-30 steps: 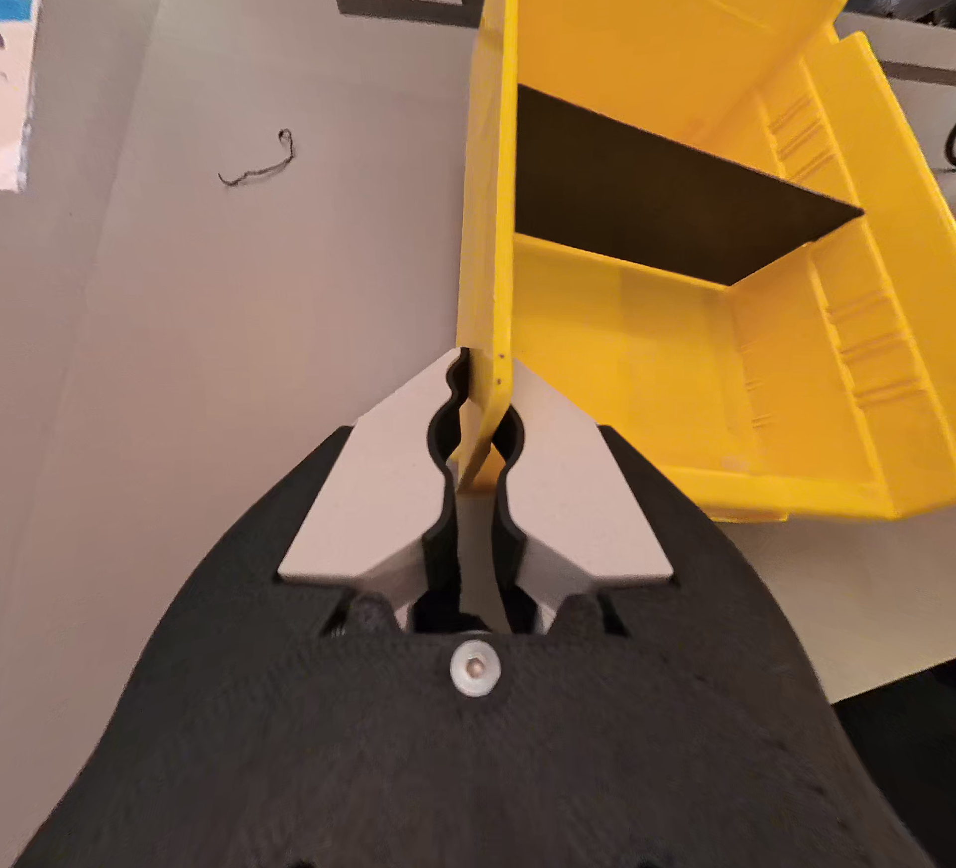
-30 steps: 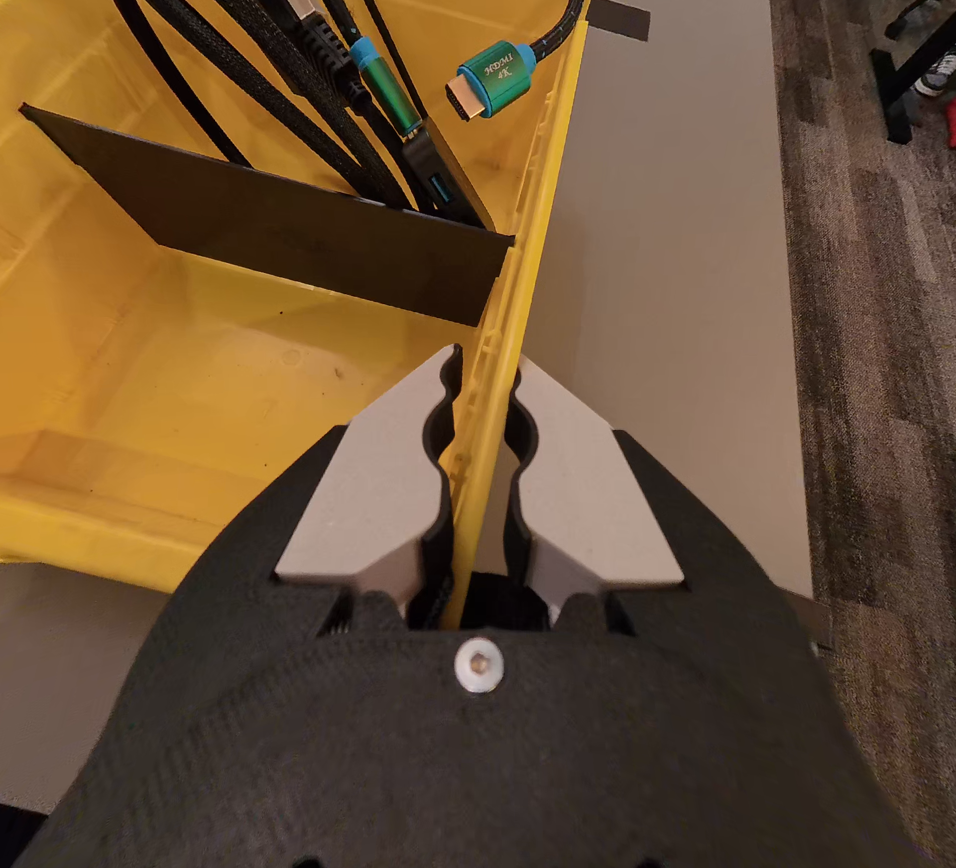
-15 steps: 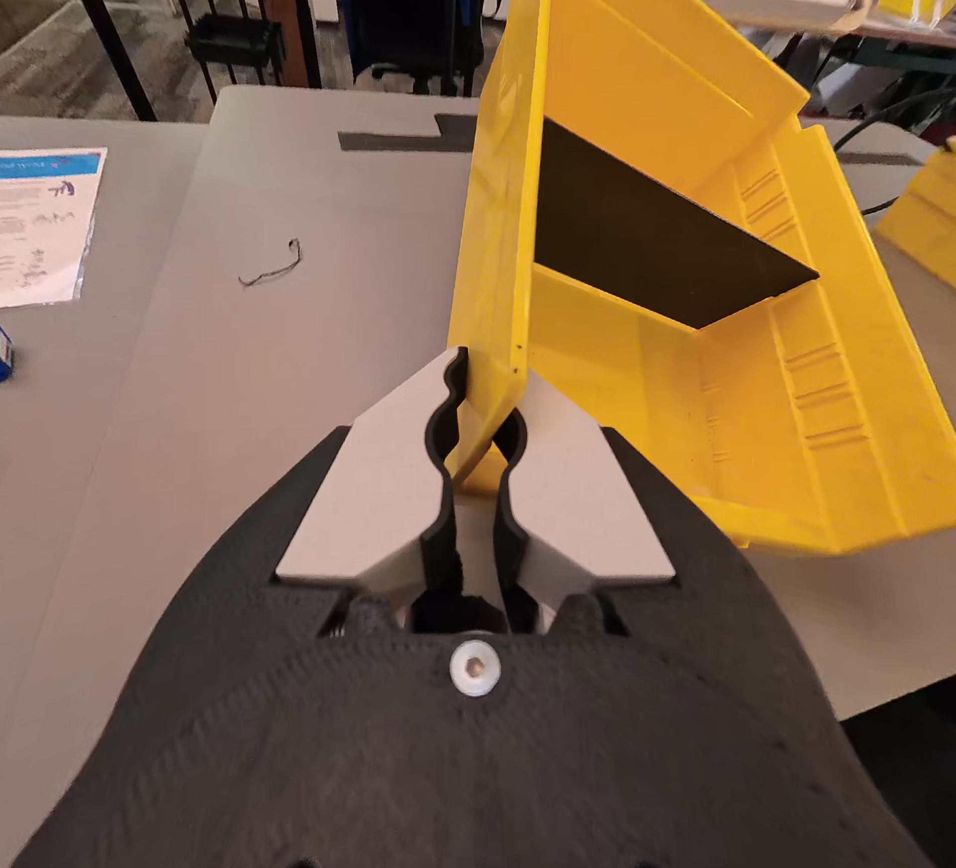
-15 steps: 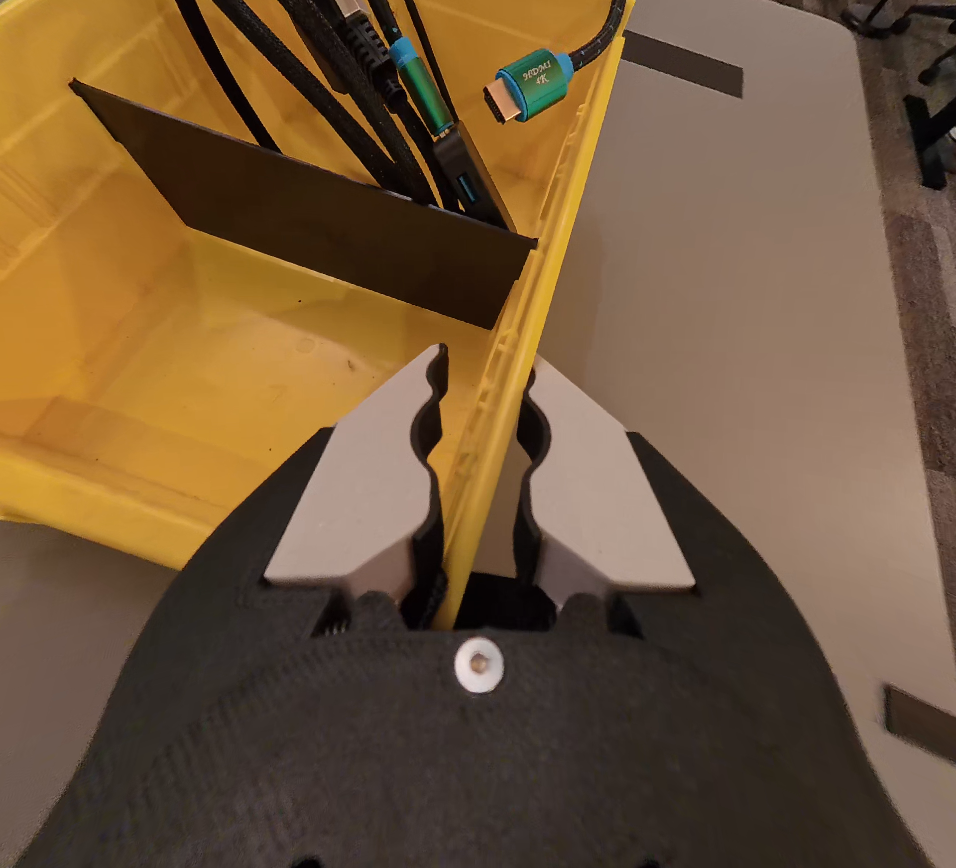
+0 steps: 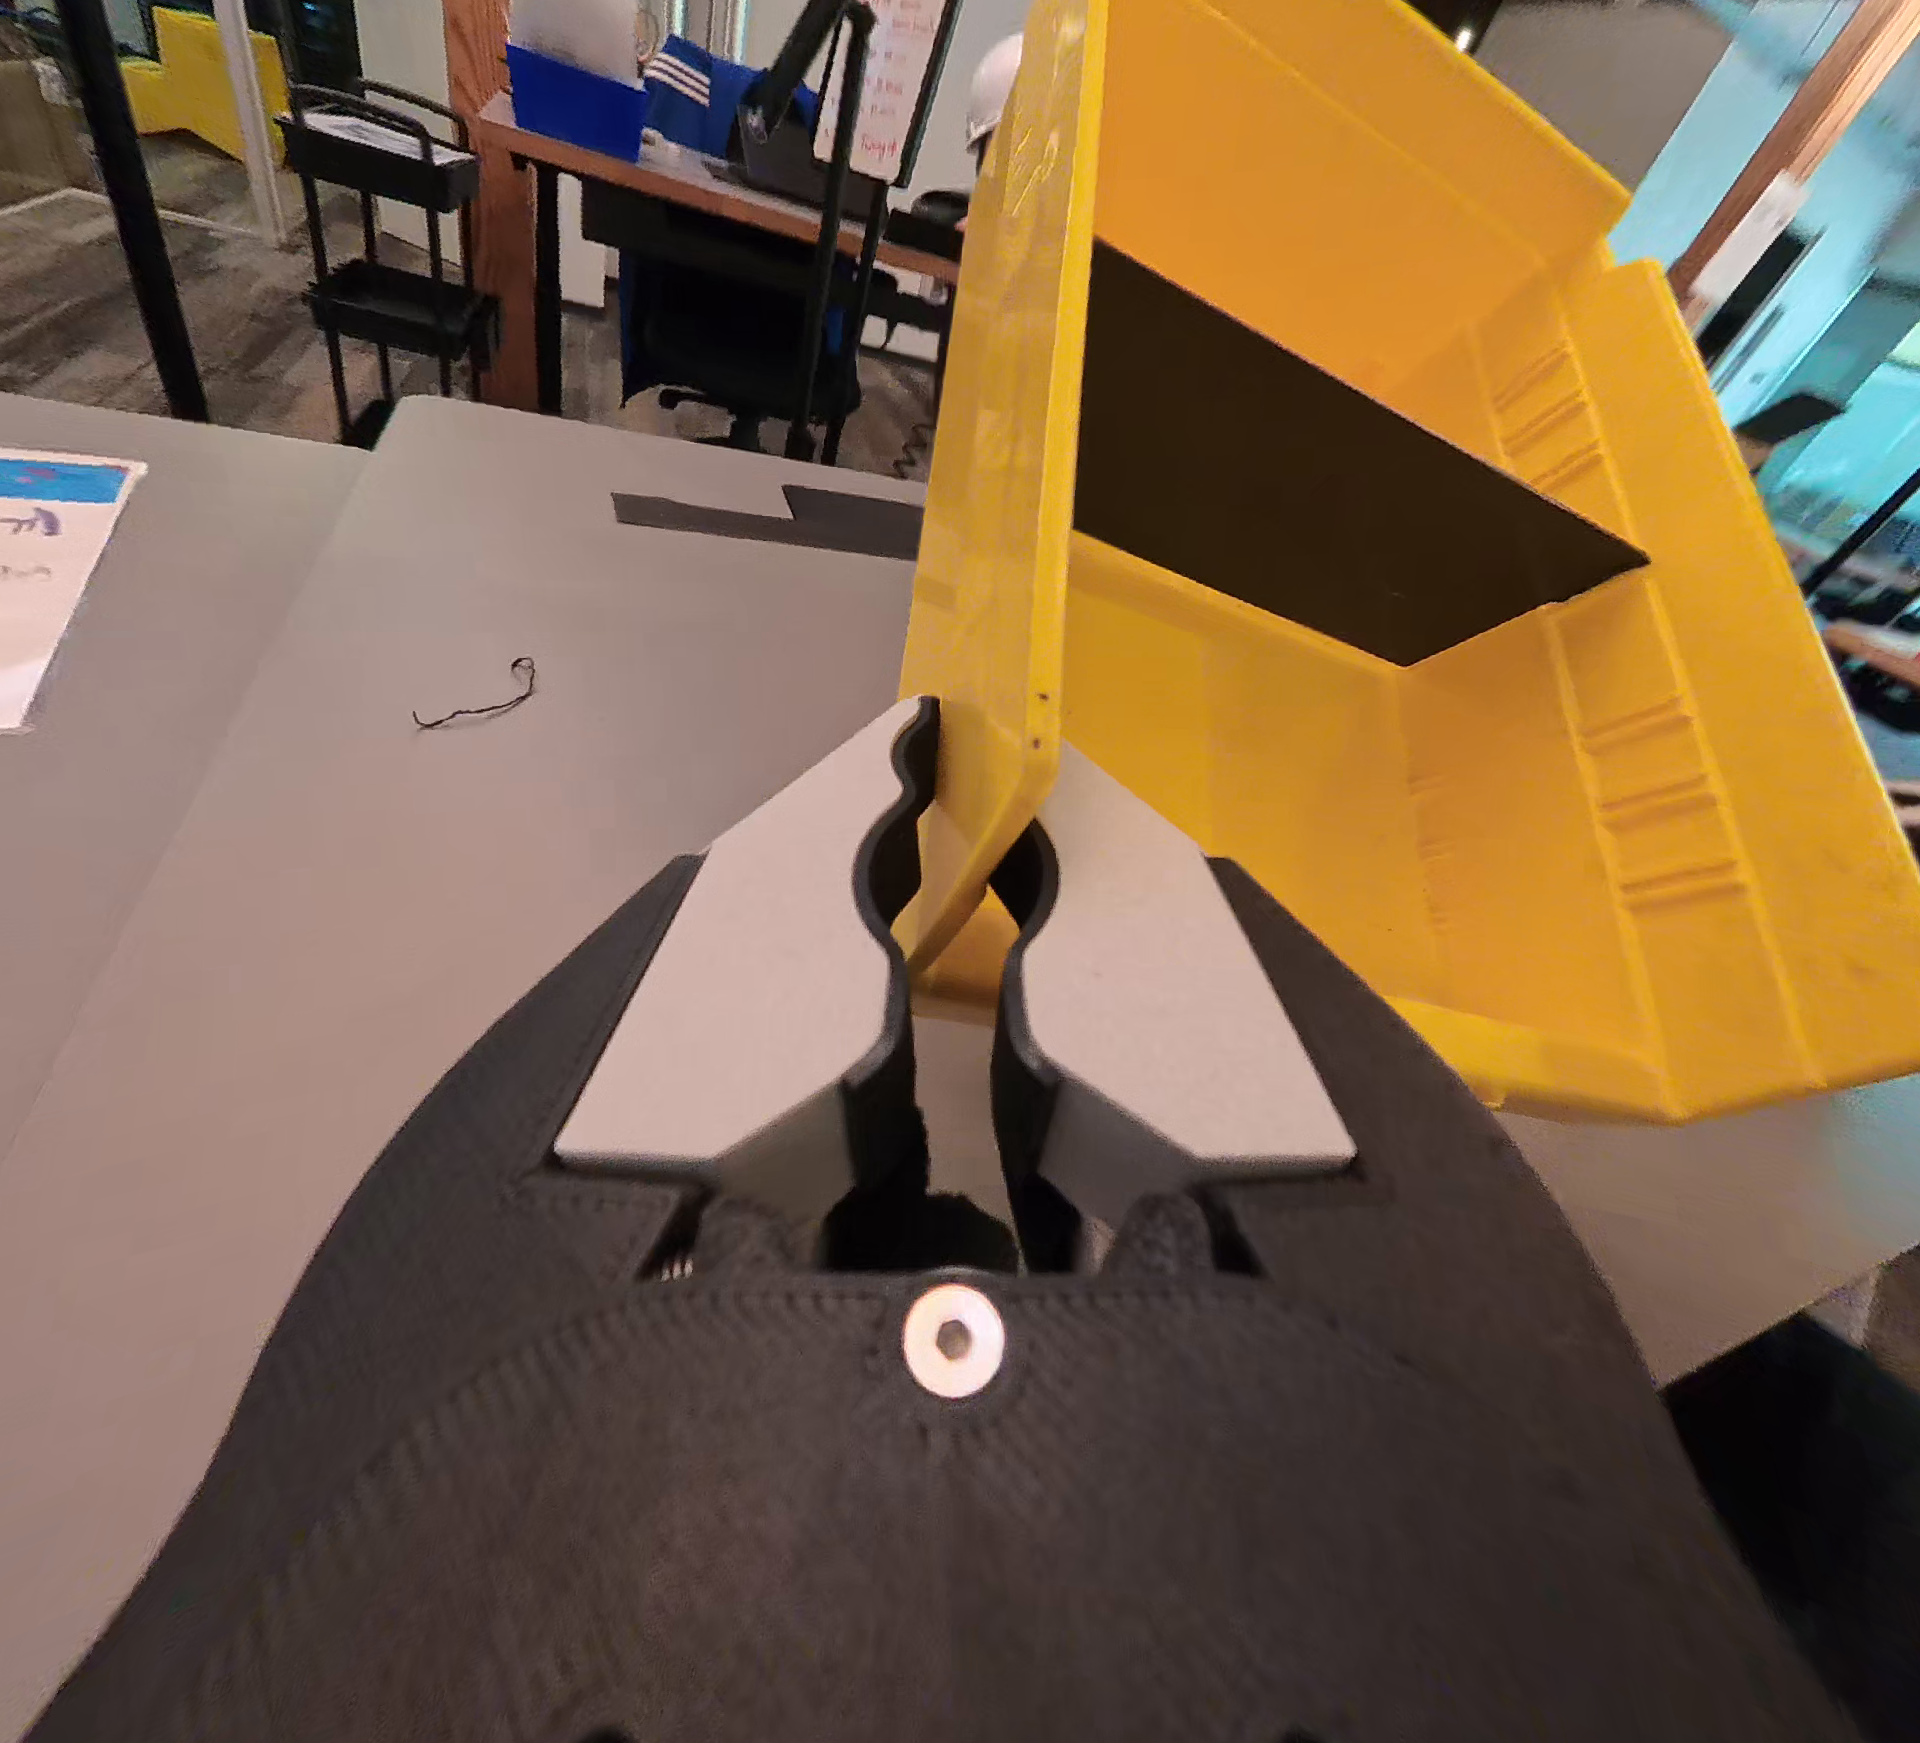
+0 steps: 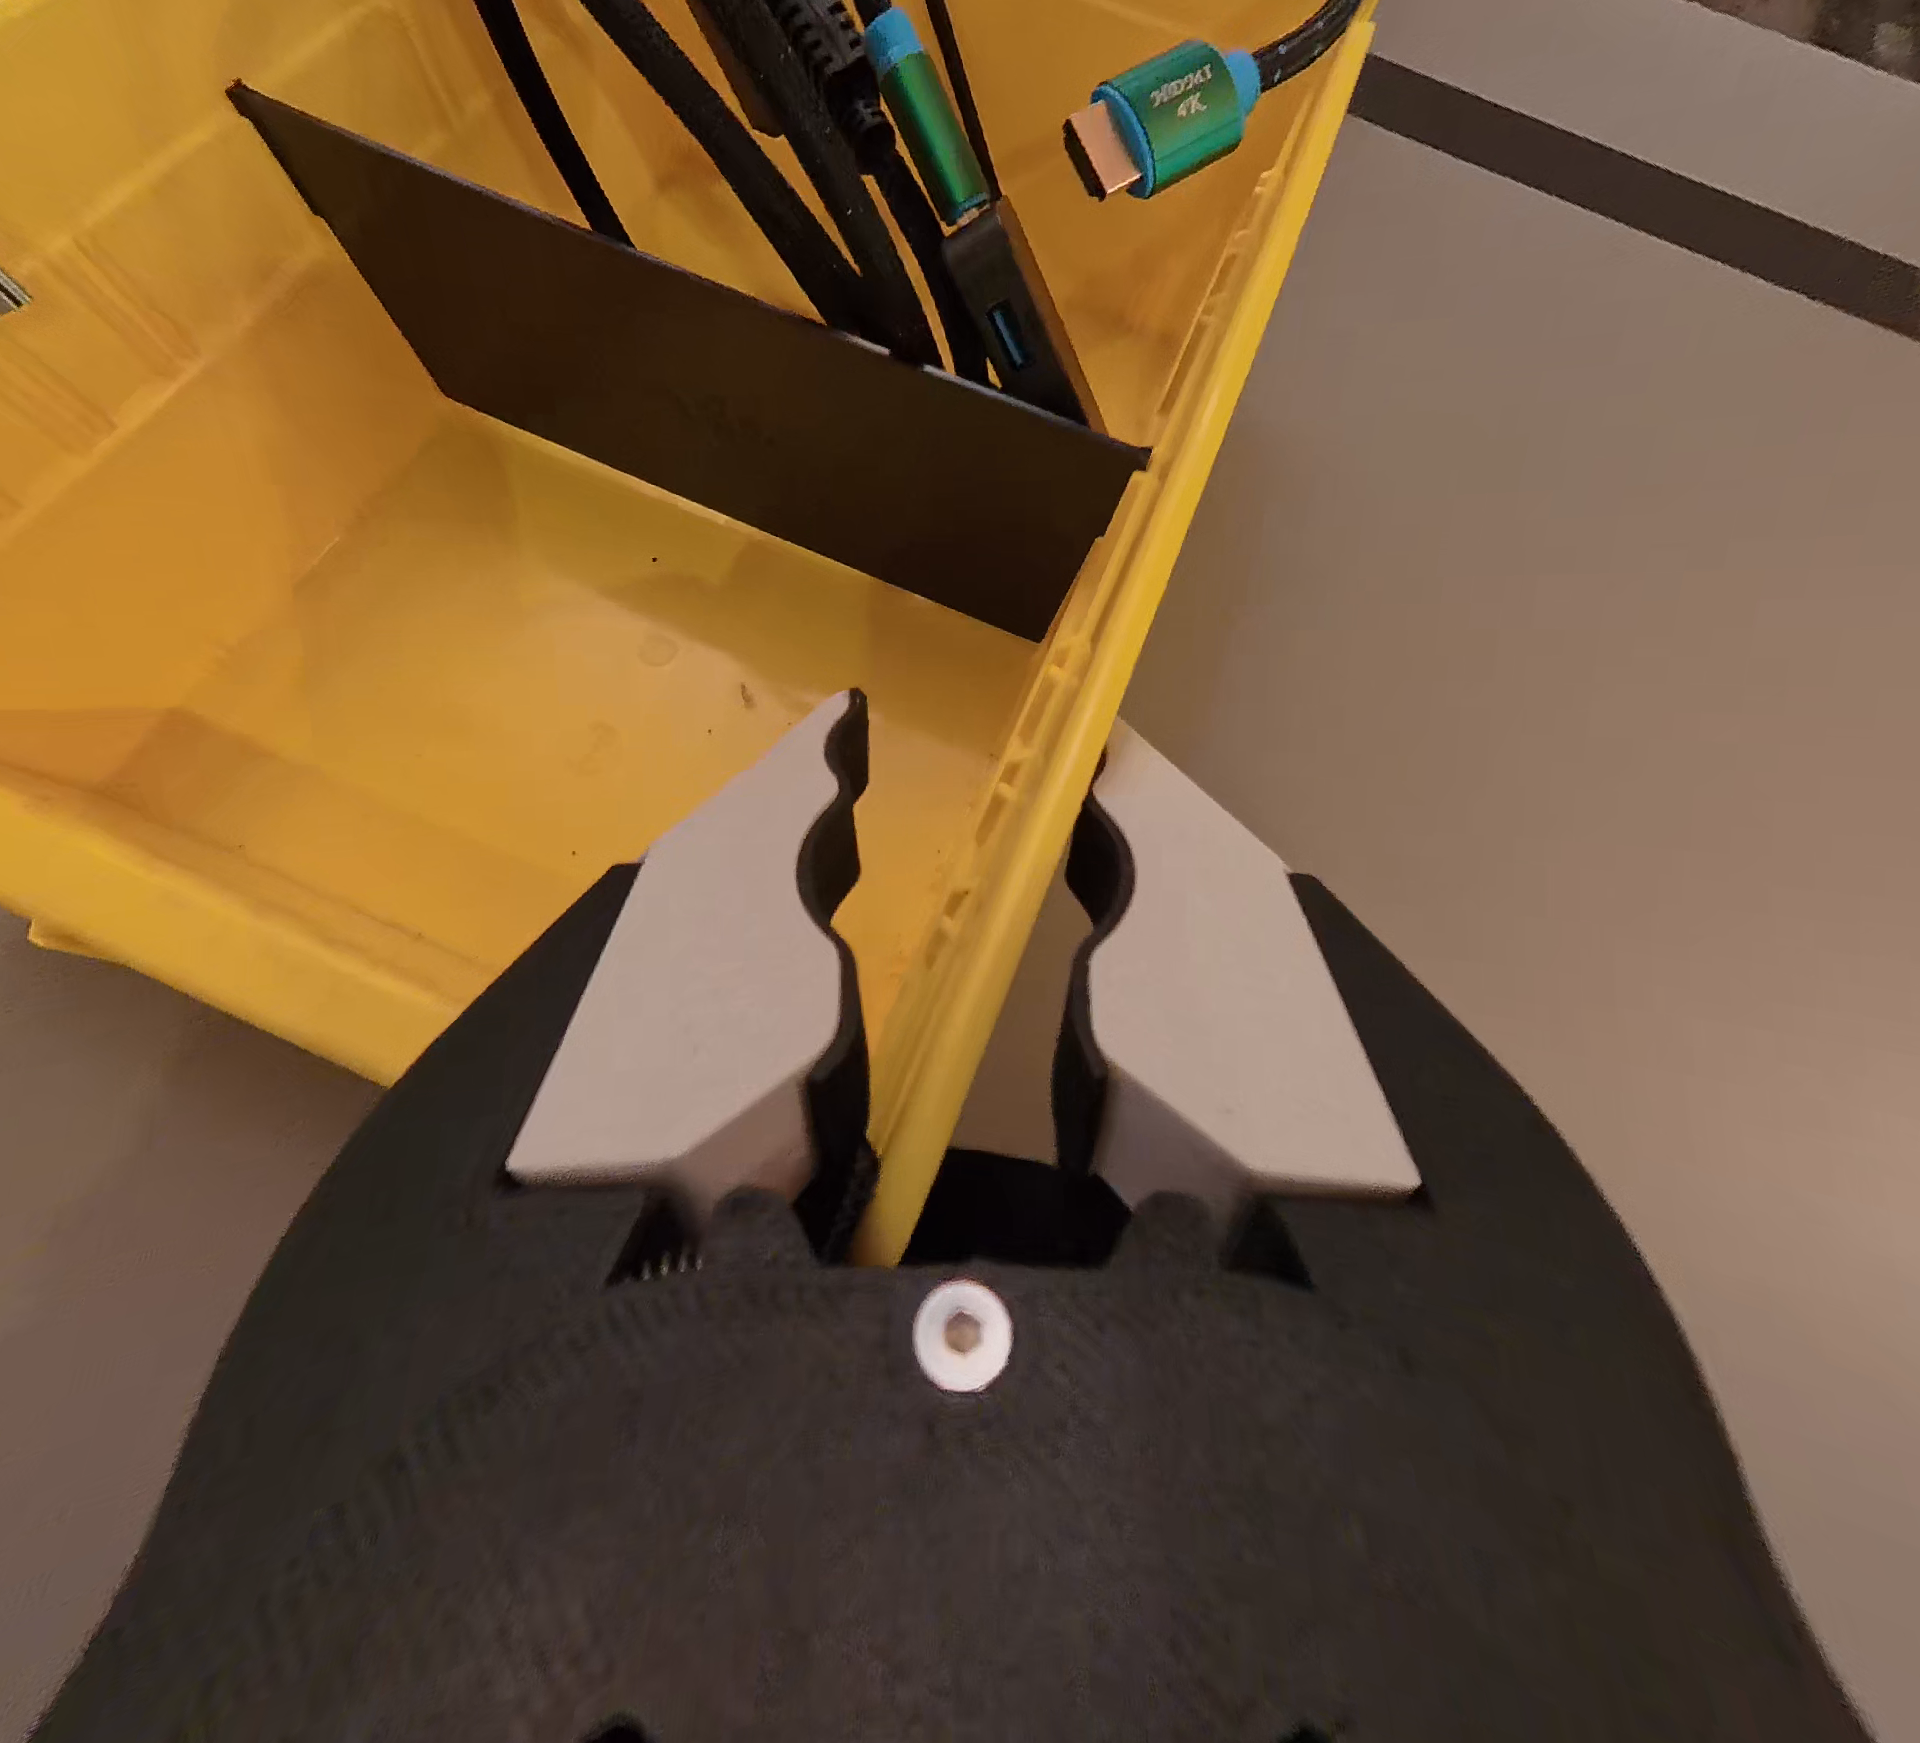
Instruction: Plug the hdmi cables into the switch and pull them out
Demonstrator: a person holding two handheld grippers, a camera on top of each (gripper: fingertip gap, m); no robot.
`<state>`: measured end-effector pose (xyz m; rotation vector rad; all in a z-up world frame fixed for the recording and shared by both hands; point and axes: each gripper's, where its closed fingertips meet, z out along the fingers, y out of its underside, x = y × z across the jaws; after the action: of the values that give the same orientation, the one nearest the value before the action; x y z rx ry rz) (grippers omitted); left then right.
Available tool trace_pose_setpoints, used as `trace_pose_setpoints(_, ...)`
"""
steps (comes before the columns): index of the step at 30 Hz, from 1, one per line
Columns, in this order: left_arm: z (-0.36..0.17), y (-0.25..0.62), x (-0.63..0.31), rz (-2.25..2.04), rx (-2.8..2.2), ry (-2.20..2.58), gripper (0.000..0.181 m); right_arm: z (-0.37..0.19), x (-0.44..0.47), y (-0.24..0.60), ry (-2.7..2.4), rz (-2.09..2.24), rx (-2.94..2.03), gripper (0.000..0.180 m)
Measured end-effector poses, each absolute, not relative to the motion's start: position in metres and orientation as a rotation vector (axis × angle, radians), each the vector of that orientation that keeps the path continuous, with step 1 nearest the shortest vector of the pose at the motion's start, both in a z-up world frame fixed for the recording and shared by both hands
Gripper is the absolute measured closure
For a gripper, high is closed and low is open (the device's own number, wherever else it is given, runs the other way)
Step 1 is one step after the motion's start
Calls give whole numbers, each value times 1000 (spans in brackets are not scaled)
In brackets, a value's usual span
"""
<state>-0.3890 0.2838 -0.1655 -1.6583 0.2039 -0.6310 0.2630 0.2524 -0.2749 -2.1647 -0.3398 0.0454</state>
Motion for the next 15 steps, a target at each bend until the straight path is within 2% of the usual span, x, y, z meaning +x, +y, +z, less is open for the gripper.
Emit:
trace_pose_setpoints(9, -145, 274, -435, -706, -1526, 60, 178, -279, 167, 272, -399, 170, -2127, 140)
trace_pose_setpoints(15, -145, 272, -452, -758, -1476, 3, 178, -280, 88, 277, -483, 261, -2117, 118)
